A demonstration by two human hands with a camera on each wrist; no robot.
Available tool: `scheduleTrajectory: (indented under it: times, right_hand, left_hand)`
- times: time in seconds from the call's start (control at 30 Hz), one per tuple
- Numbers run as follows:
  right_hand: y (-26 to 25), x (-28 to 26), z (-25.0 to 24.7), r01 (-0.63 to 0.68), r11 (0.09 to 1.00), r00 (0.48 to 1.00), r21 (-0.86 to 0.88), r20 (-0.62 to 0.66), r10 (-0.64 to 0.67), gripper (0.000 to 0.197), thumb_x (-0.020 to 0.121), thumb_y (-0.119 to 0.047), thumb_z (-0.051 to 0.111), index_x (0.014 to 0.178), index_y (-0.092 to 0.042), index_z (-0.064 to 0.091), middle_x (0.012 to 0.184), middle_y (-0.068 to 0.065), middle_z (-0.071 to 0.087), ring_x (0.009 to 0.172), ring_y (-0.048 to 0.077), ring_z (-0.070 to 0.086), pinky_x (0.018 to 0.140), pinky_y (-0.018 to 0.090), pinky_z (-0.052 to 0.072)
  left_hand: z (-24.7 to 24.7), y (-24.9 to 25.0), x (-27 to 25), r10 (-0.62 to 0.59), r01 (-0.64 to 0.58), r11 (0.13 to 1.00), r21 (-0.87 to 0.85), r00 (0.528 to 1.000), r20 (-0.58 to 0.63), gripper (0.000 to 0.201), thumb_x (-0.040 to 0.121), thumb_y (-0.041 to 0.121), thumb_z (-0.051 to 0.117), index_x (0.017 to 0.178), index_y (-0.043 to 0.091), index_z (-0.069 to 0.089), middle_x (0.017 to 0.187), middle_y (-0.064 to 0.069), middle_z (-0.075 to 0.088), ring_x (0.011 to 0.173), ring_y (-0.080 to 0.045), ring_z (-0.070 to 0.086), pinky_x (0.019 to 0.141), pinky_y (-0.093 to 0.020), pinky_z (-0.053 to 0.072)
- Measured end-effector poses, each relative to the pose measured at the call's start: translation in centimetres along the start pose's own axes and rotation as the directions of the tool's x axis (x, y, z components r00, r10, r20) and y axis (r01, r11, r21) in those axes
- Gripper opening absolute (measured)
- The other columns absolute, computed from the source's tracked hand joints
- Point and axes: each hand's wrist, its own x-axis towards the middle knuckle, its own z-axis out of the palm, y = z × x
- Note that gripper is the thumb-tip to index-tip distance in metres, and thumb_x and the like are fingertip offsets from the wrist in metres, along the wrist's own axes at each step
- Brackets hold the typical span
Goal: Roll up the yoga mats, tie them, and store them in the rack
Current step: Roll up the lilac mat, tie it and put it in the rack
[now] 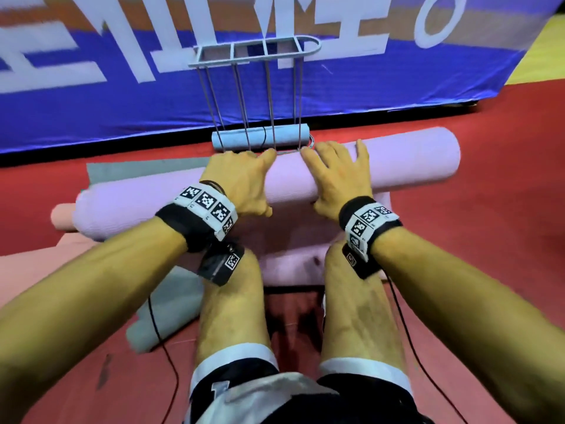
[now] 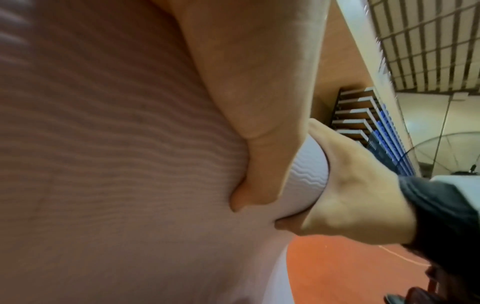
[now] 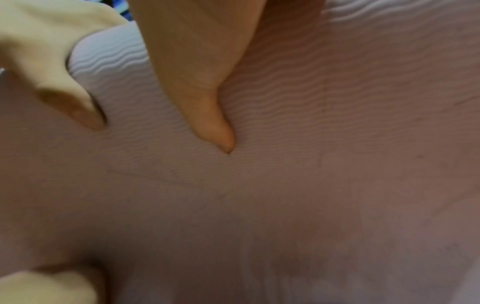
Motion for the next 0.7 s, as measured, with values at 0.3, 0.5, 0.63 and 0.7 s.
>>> scheduleTrajectory:
  times: [0.3, 0.5, 0.63, 0.7]
  right_hand:
    - [-0.6, -5.7, 0.3, 0.055, 0.998, 0.956, 0.028, 0.288, -0.061, 0.113, 0.041, -0.044, 0.088, 0.143, -0.023, 0.045, 0.138, 0.004, 0.056, 0.123, 0.03, 0.054, 0.113, 0.066, 0.023]
    - [-1.5, -8.8, -0.6, -0.007, 0.999, 0.793, 0.047, 0.609, -0.023, 0.098, 0.051, -0.054, 0.08, 0.136, -0.028, 0.04, 0.118, -0.001, 0.059, 0.114, 0.028, 0.055, 0.11, 0.042, 0.034]
    - [-1.4, -8.4, -0.6, -0.091, 0.993, 0.718, 0.077, 0.696, 0.012, 0.094, 0.048, -0.055, 0.084, 0.126, -0.028, 0.04, 0.108, -0.001, 0.059, 0.105, 0.028, 0.054, 0.079, 0.036, 0.046]
    - [-1.2, -7.9, -0.4, -0.121, 0.989, 0.69, 0.087, 0.723, 0.021, 0.094, 0.046, -0.054, 0.083, 0.127, -0.031, 0.041, 0.108, -0.002, 0.061, 0.105, 0.028, 0.056, 0.079, 0.037, 0.05]
  left_hand:
    - [2.7, 2.5, -3.4, 0.089, -0.066, 0.993, -0.101, 0.965, 0.247, 0.086, 0.052, 0.066, 0.082, 0.122, 0.031, 0.046, 0.104, -0.005, 0.07, 0.094, -0.035, 0.067, 0.066, -0.036, 0.044]
    - [6.0, 3.5, -2.5, 0.256, -0.114, 0.943, -0.314, 0.849, 0.462, 0.079, 0.049, 0.066, 0.081, 0.12, 0.043, 0.057, 0.1, 0.011, 0.07, 0.09, -0.022, 0.064, 0.082, -0.032, 0.051]
    - [6.8, 3.1, -1.1, 0.325, -0.097, 0.905, -0.414, 0.786, 0.526, 0.076, 0.048, 0.062, 0.087, 0.116, 0.039, 0.061, 0.097, 0.015, 0.07, 0.095, -0.018, 0.066, 0.082, -0.028, 0.048]
    - [7.1, 2.9, -0.4, 0.347, -0.062, 0.882, -0.467, 0.756, 0.555, 0.079, 0.038, 0.066, 0.085, 0.109, 0.04, 0.063, 0.093, 0.017, 0.071, 0.091, -0.014, 0.068, 0.086, -0.03, 0.053]
